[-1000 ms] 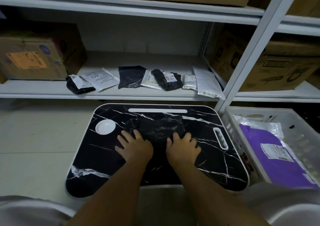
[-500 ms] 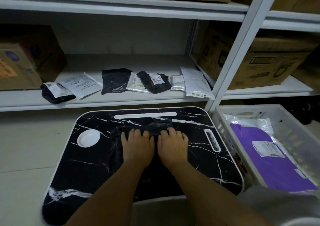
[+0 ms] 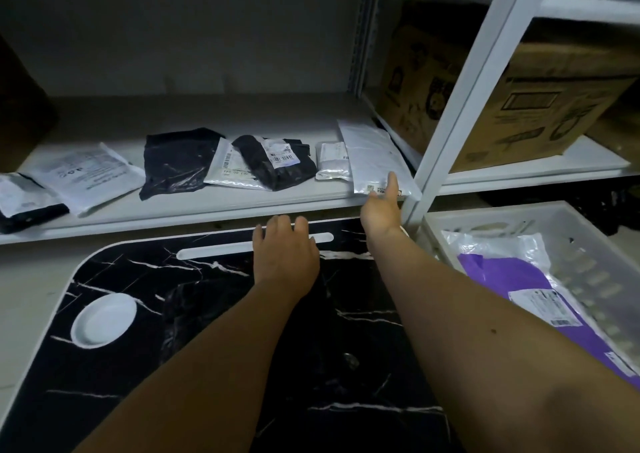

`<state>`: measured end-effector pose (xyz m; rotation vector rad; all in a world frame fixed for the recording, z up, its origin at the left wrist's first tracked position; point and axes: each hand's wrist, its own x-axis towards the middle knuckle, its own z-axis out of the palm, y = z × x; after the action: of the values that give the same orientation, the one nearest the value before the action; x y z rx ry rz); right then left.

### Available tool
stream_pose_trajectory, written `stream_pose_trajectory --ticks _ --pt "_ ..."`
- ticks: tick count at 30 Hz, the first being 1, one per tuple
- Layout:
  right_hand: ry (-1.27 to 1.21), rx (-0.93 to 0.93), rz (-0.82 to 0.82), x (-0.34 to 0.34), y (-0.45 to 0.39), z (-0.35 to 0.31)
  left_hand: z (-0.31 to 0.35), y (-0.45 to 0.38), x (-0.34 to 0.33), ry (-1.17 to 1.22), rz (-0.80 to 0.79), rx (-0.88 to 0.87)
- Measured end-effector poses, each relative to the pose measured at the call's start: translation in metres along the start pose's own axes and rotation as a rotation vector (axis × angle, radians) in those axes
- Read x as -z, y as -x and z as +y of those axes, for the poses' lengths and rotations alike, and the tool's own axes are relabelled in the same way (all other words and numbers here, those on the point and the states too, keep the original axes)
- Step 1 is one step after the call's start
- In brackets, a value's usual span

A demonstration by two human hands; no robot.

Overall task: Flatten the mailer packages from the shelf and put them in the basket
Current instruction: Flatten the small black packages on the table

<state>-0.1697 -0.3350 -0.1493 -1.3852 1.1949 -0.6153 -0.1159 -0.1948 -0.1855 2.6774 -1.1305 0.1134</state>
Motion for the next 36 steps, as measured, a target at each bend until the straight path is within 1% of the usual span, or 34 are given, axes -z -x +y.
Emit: stream_pose_trajectory --ticks 4,8,13,17,24,29,32,34,36 --pt "-0.096 -0.052 -0.041 -0.006 -0.018 0.001 0.01 -0.013 -0.014 0.004 -0.013 -0.051" --pt "-0.161 -0.062 -0.04 -0.006 -0.031 0.004 0.015 -0.02 -0.021 0.016 -0.032 -0.066" --pt "-0.203 -0.061 0.013 -0.001 -0.028 0.005 0.022 -0.016 -0.02 0.019 -0.038 -0.085" --pt "-0.264 -0.036 0.058 0.007 -0.012 -0.004 0.025 -0.007 -0.004 0.018 -0.018 -0.079" --pt "-0.271 0.056 0.096 0.024 0.045 -0.03 0.023 0.024 0.052 0.009 0.023 -0.044" --pt "-0.43 0.136 0.099 0.044 0.113 -0.056 0.015 0.059 0.101 0.005 0.06 -0.002" --pt "-0.48 0.147 0.112 0.052 0.151 -0.064 0.007 0.081 0.125 0.014 0.084 0.055" --pt "-0.457 0.147 0.128 0.054 0.172 -0.062 0.0 0.099 0.141 0.032 0.118 0.108" --pt "-0.41 0.133 0.097 0.055 0.189 -0.054 -0.009 0.117 0.155 0.052 0.18 0.184"
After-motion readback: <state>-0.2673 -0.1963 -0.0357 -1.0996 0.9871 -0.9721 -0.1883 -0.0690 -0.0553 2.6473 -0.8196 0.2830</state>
